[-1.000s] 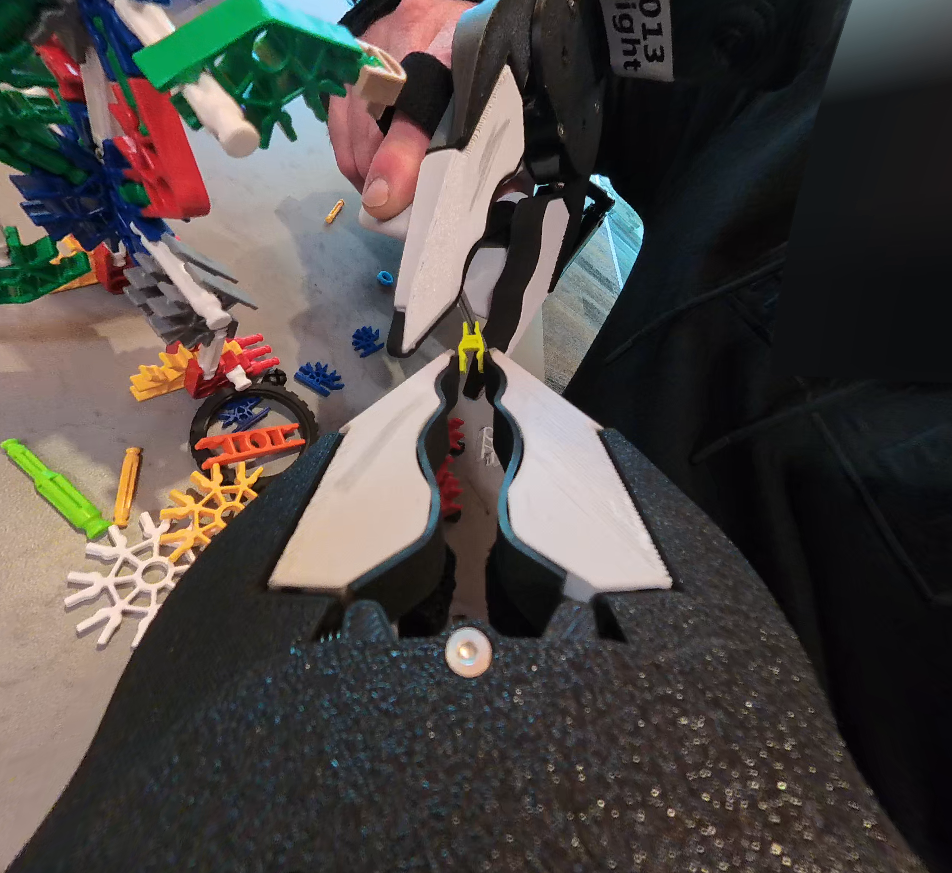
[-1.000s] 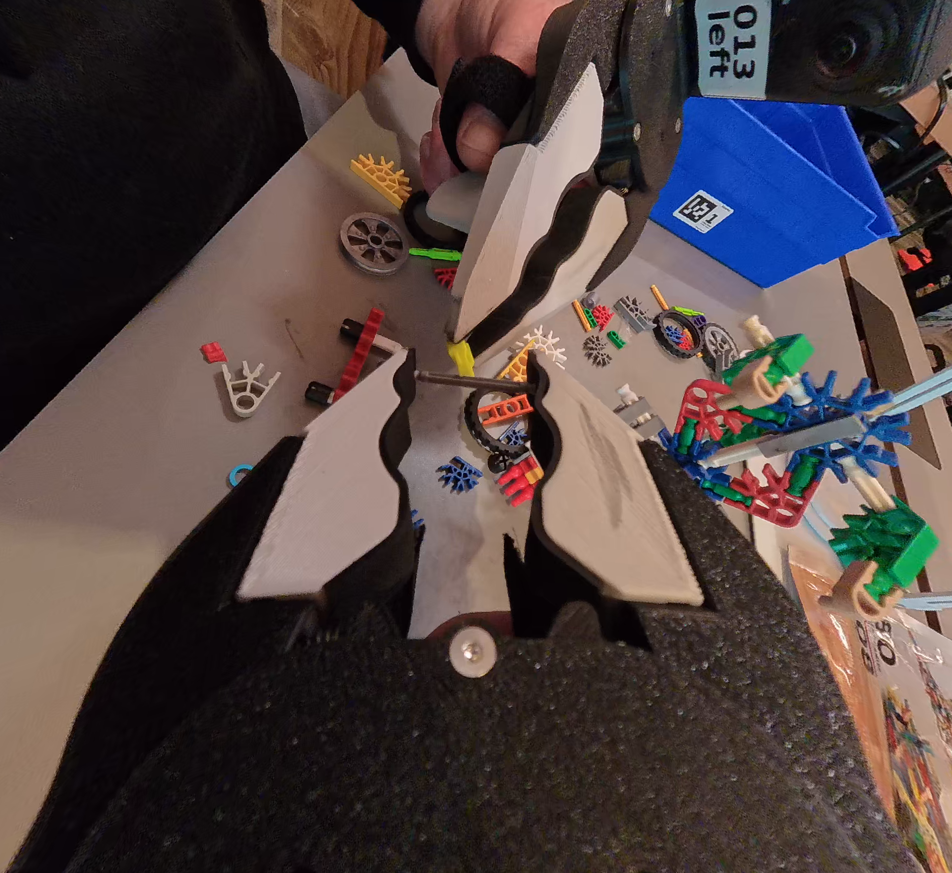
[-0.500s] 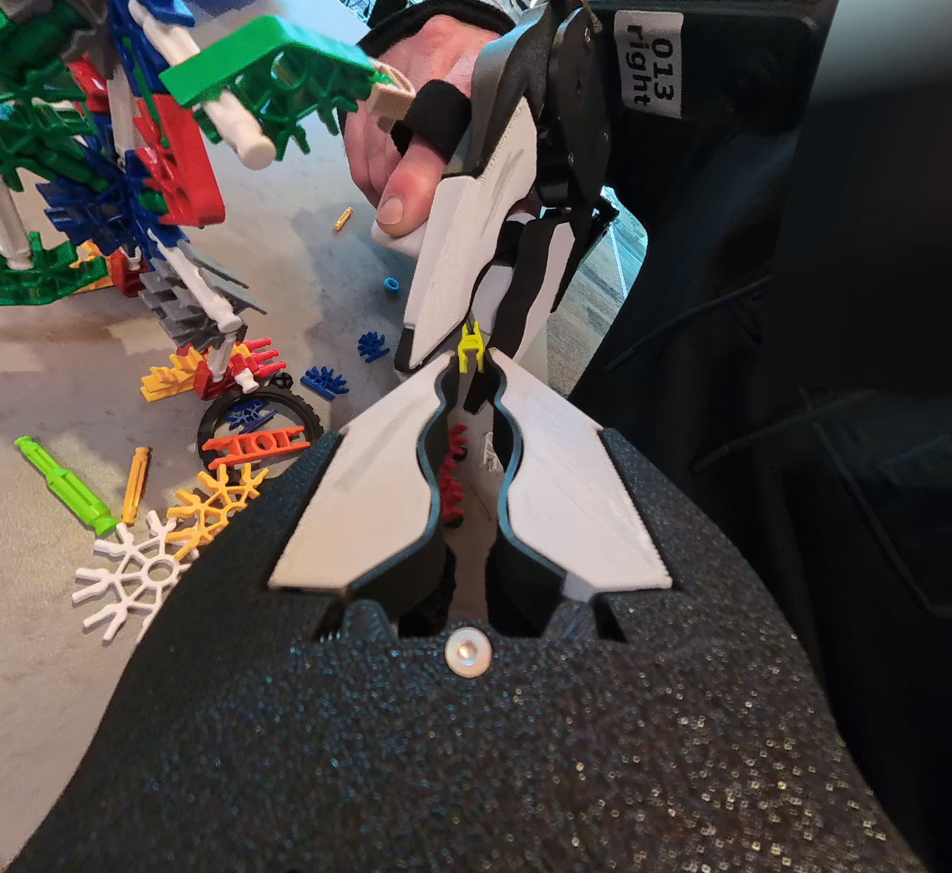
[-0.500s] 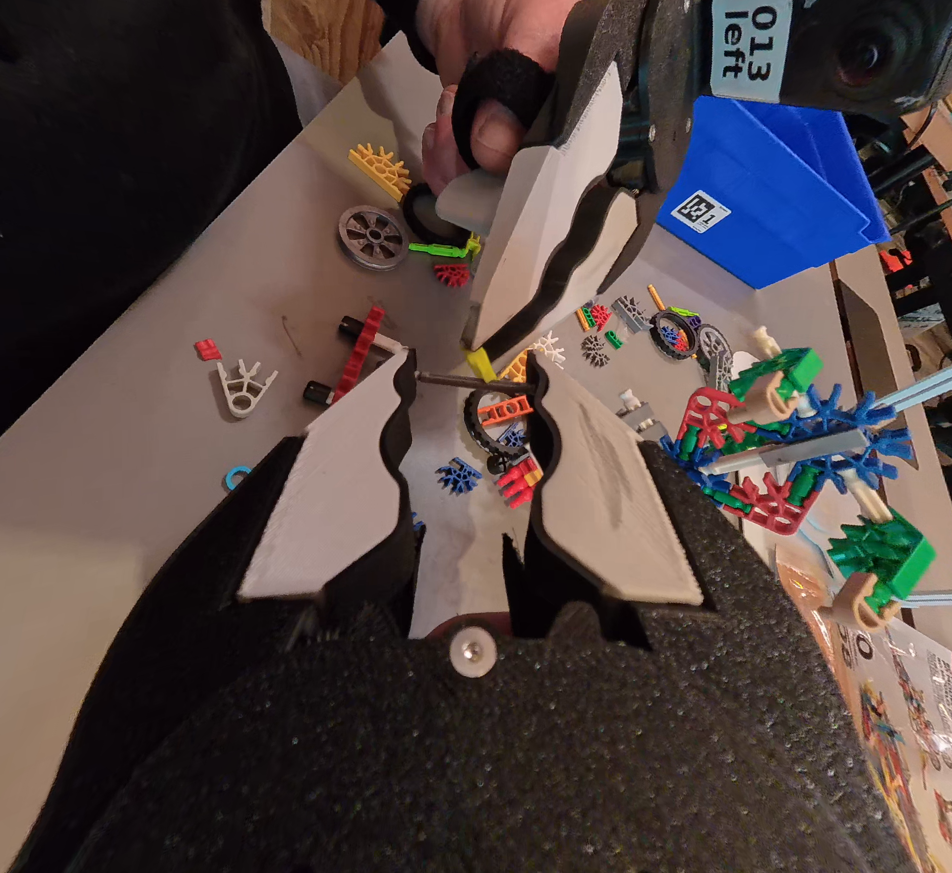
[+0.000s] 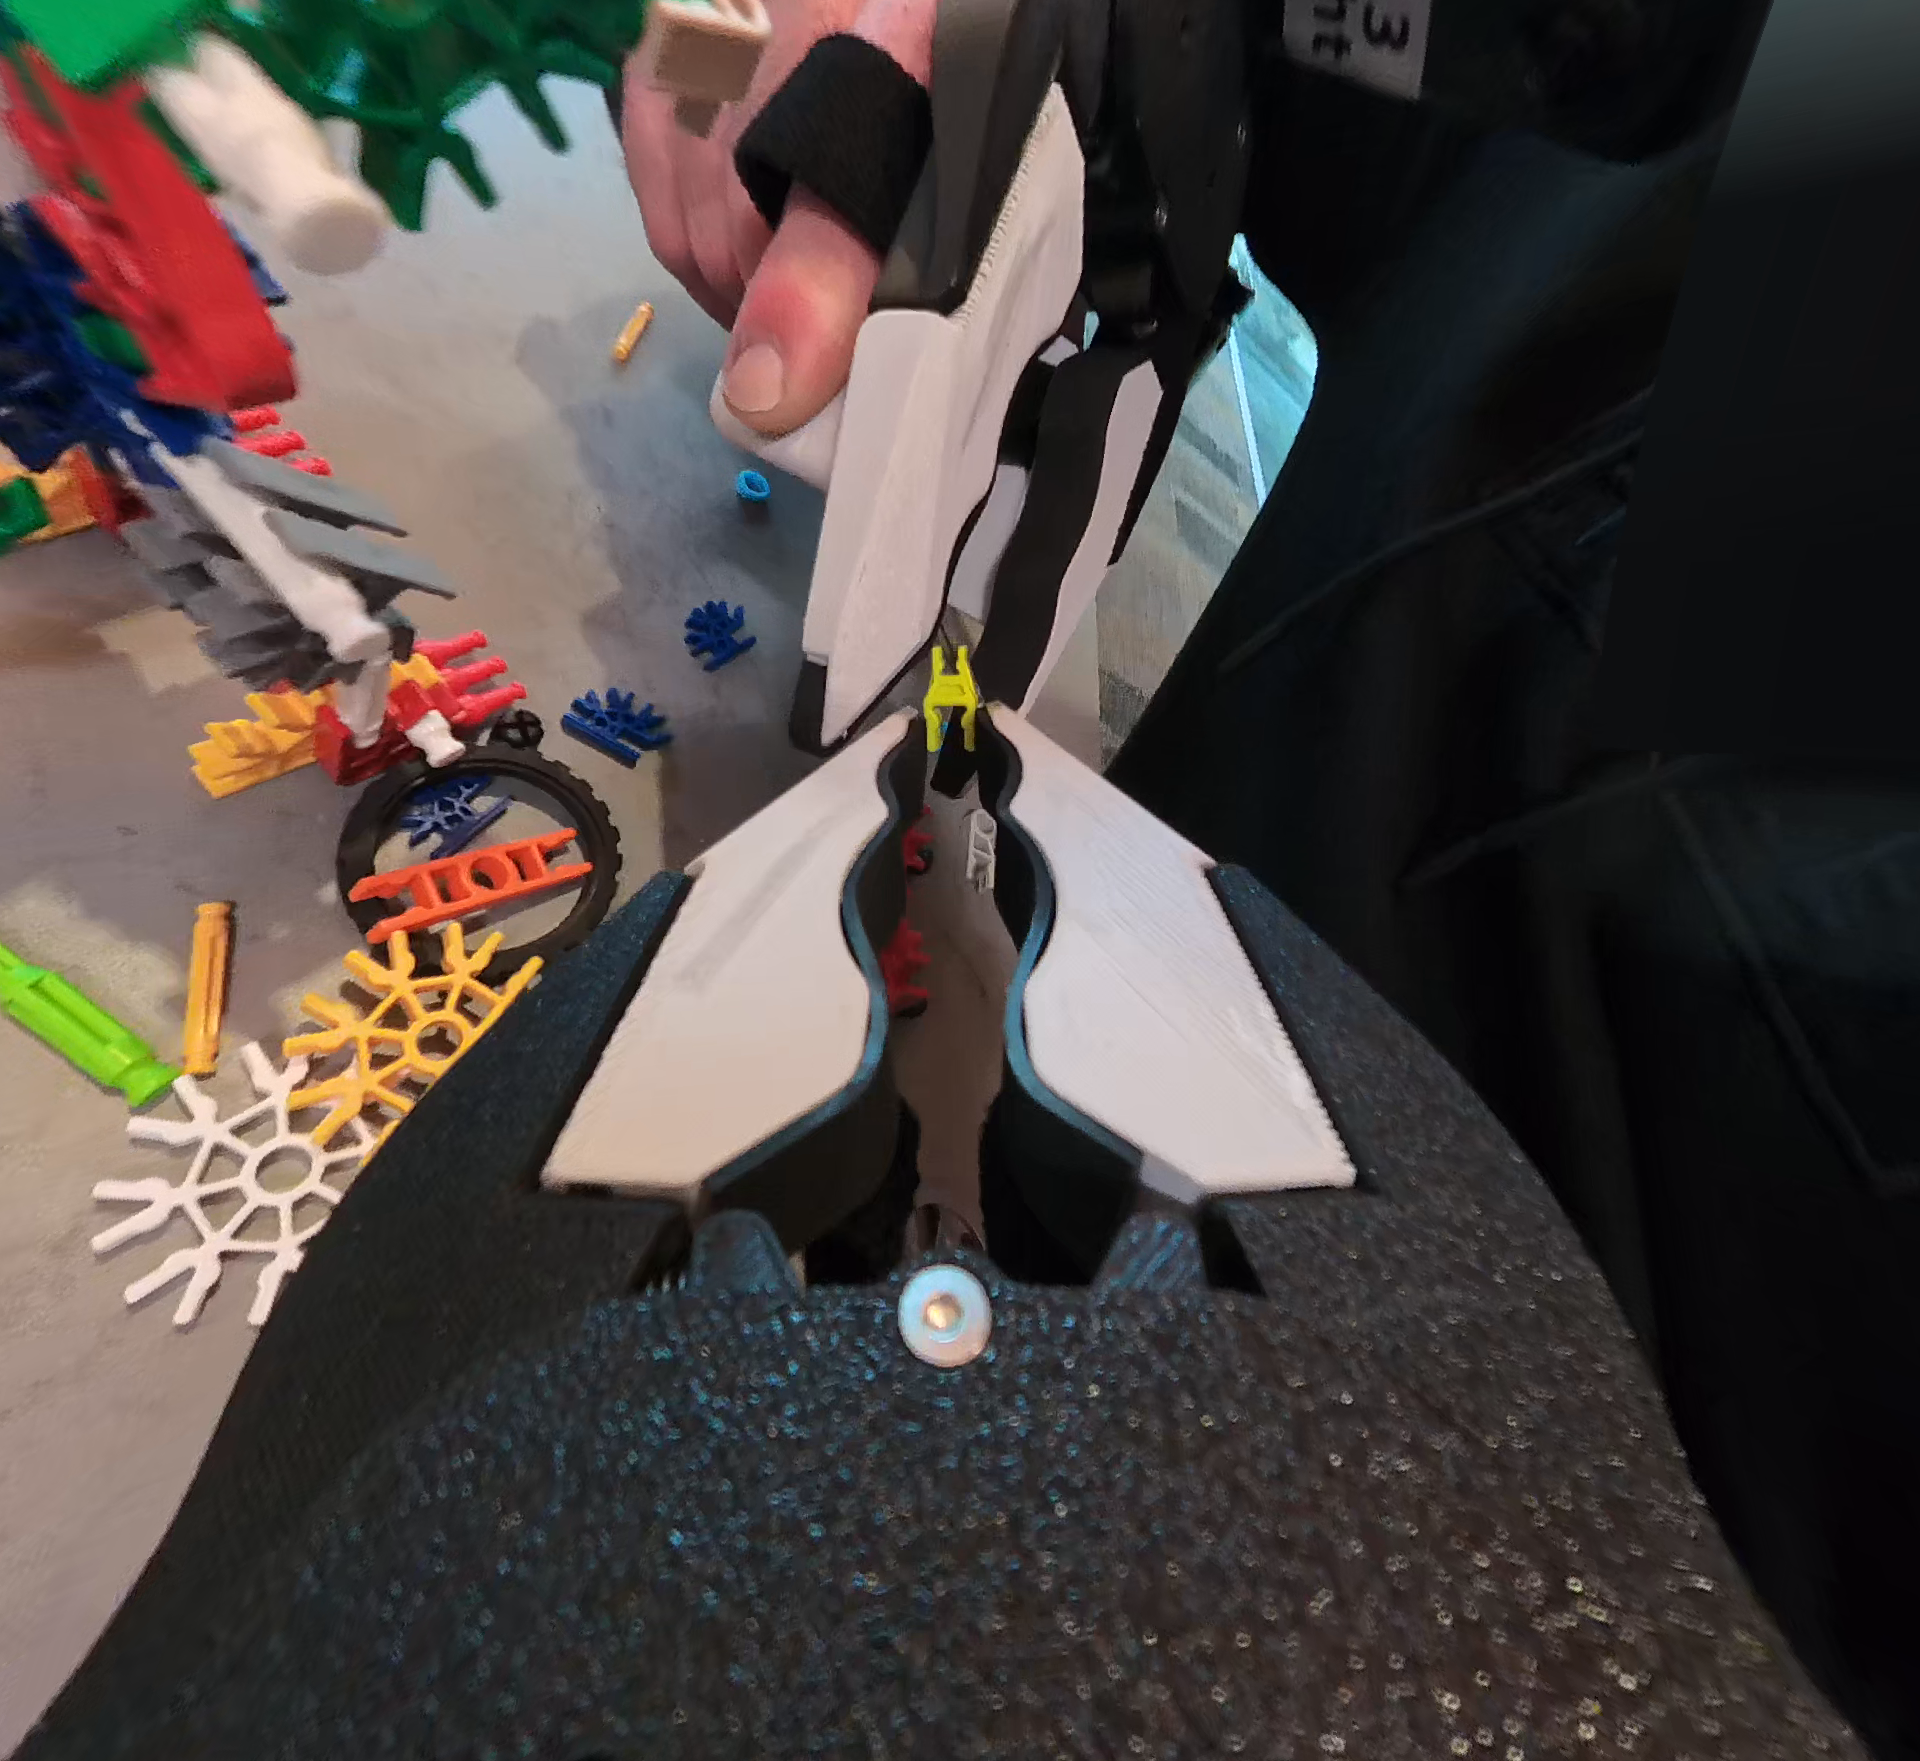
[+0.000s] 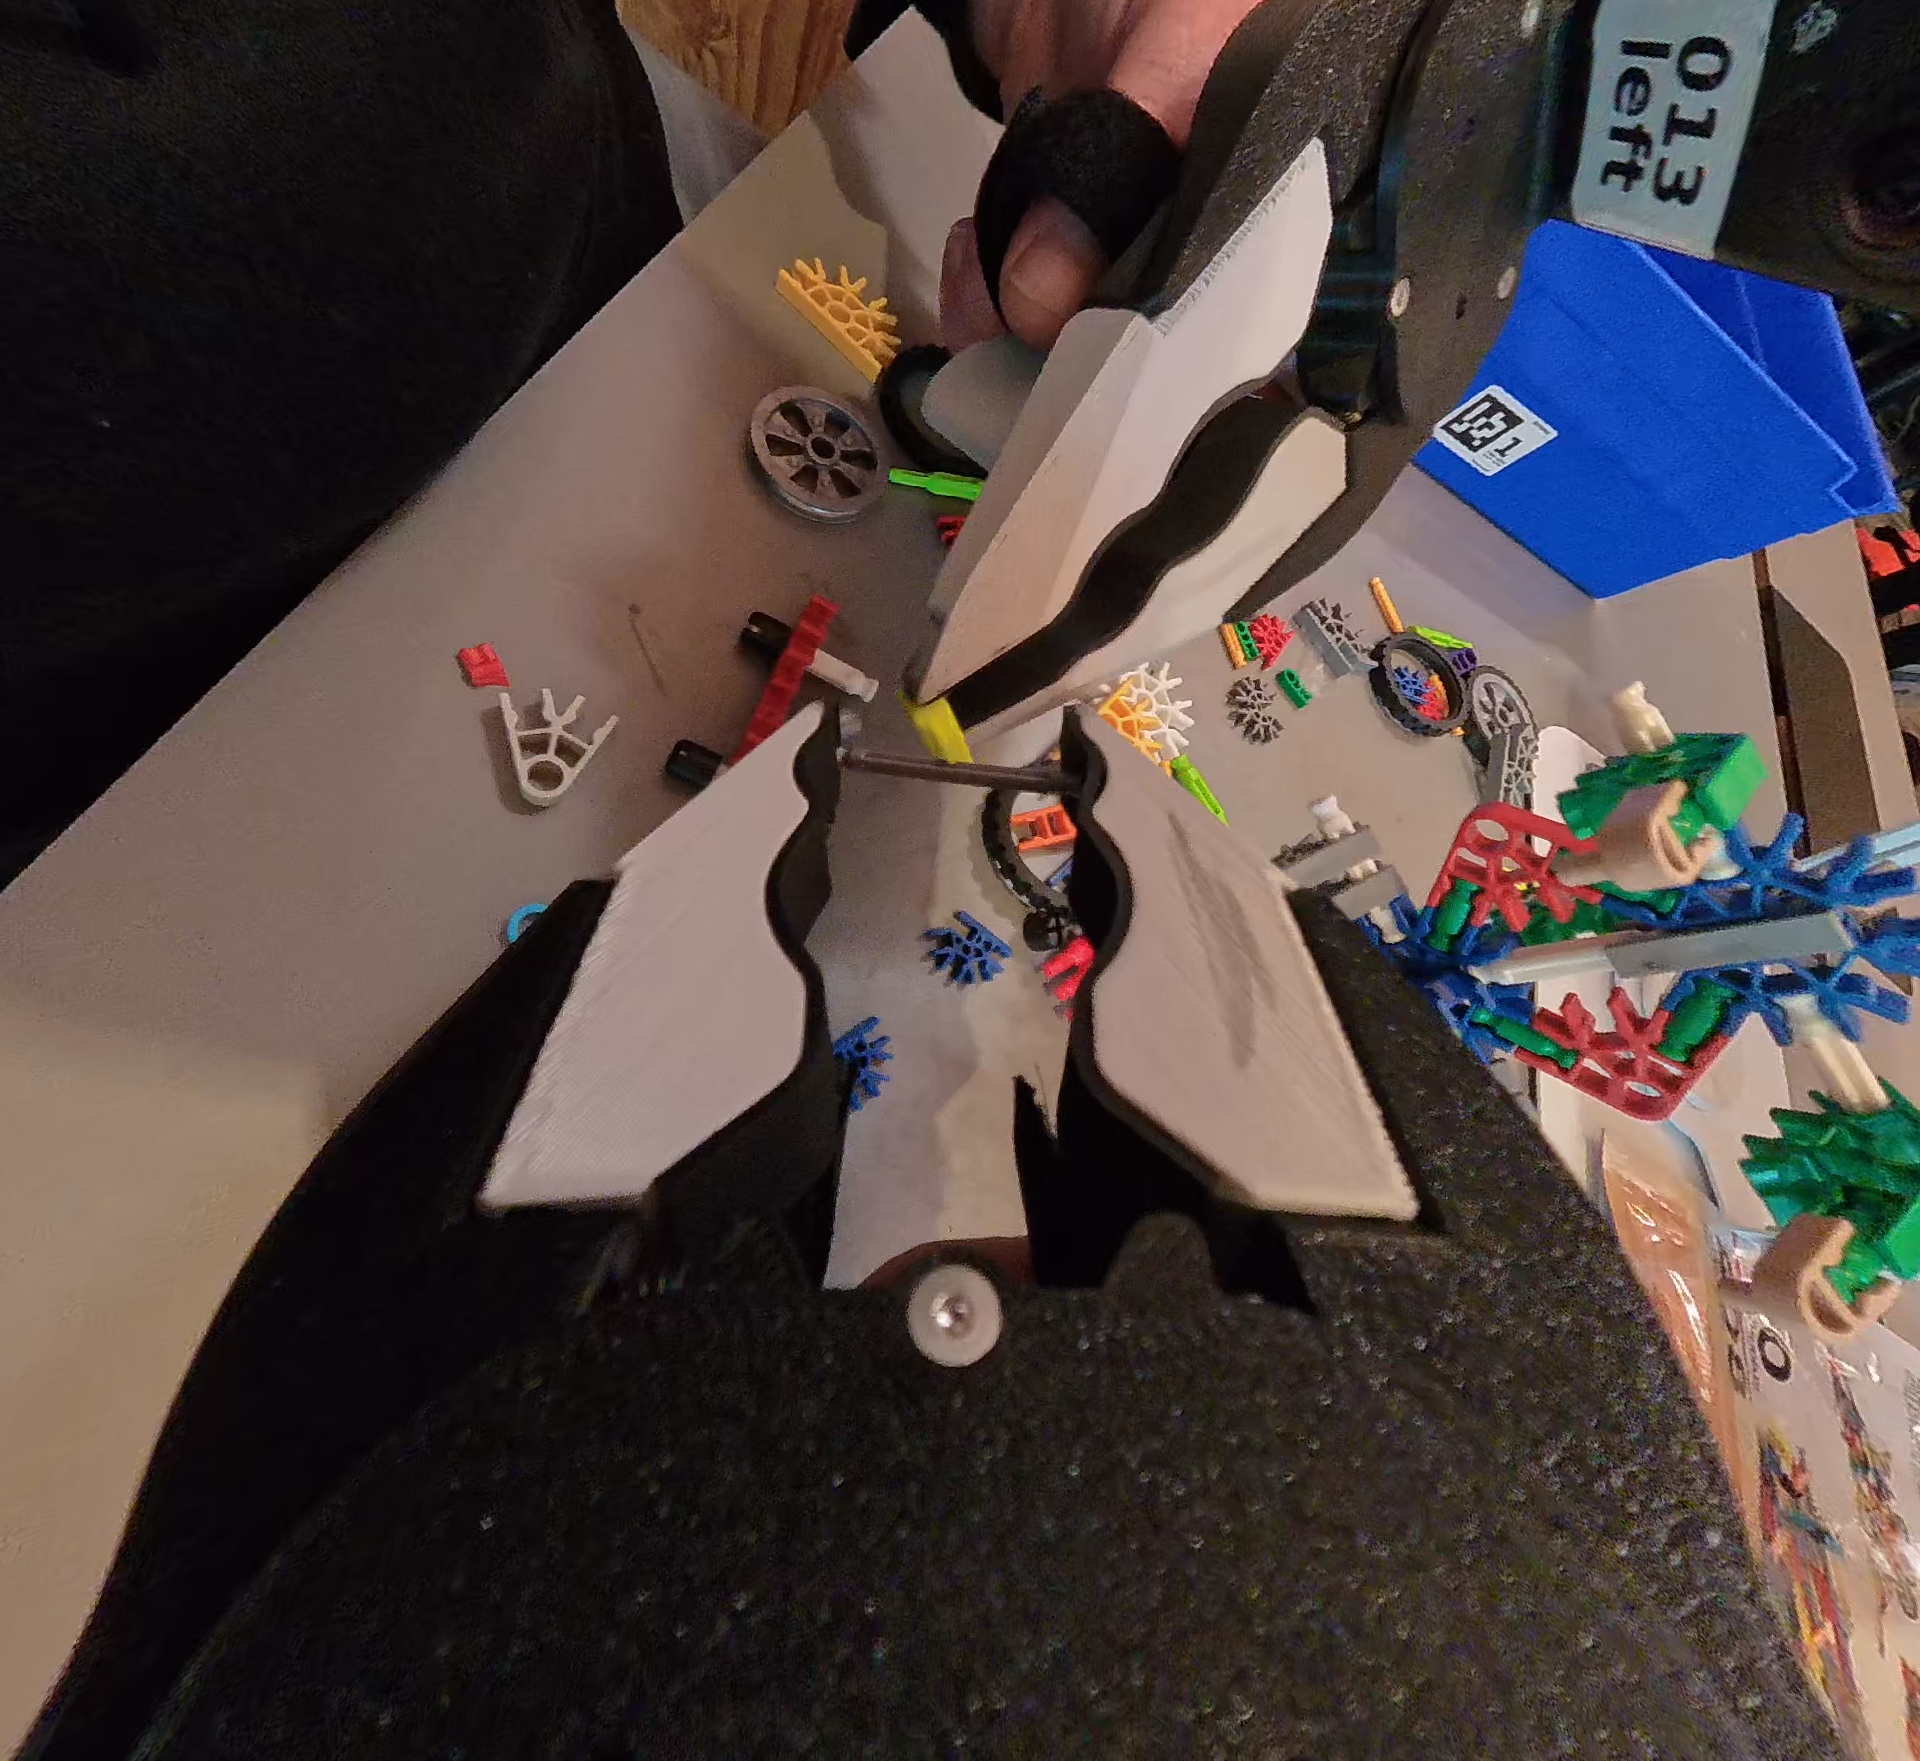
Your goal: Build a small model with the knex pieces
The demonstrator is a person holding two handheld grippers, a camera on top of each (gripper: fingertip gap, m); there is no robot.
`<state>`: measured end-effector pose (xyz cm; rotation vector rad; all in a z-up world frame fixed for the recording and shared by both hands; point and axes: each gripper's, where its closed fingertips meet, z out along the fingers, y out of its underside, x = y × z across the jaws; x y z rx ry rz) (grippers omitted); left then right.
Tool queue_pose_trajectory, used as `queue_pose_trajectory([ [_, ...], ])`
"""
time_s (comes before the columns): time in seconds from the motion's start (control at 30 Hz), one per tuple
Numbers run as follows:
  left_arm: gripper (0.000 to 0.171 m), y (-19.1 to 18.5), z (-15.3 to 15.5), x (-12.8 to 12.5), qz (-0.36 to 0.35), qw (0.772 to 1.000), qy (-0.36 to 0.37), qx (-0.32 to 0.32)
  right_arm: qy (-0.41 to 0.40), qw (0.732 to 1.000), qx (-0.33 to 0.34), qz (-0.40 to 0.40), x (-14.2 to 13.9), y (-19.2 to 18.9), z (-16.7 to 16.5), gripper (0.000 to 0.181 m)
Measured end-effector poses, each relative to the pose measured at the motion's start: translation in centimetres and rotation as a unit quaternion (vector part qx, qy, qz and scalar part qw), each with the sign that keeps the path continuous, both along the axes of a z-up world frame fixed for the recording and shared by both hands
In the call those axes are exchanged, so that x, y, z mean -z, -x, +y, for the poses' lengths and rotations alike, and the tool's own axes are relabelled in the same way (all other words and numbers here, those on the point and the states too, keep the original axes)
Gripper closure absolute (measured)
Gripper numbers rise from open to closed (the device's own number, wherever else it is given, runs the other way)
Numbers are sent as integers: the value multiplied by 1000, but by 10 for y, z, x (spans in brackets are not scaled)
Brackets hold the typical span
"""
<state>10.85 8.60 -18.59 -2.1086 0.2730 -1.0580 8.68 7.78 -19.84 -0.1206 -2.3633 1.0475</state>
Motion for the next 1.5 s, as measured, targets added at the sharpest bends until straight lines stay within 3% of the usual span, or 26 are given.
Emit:
queue_pose_trajectory([
  [0.57,166,-1,1,3,2,1000,9,-1,-19,1000,2,9,4,0,1,140],
  [1.5,165,21,10,-14,-33,995,-40,-89,-10,999,33,22,-2,11,7,140],
])
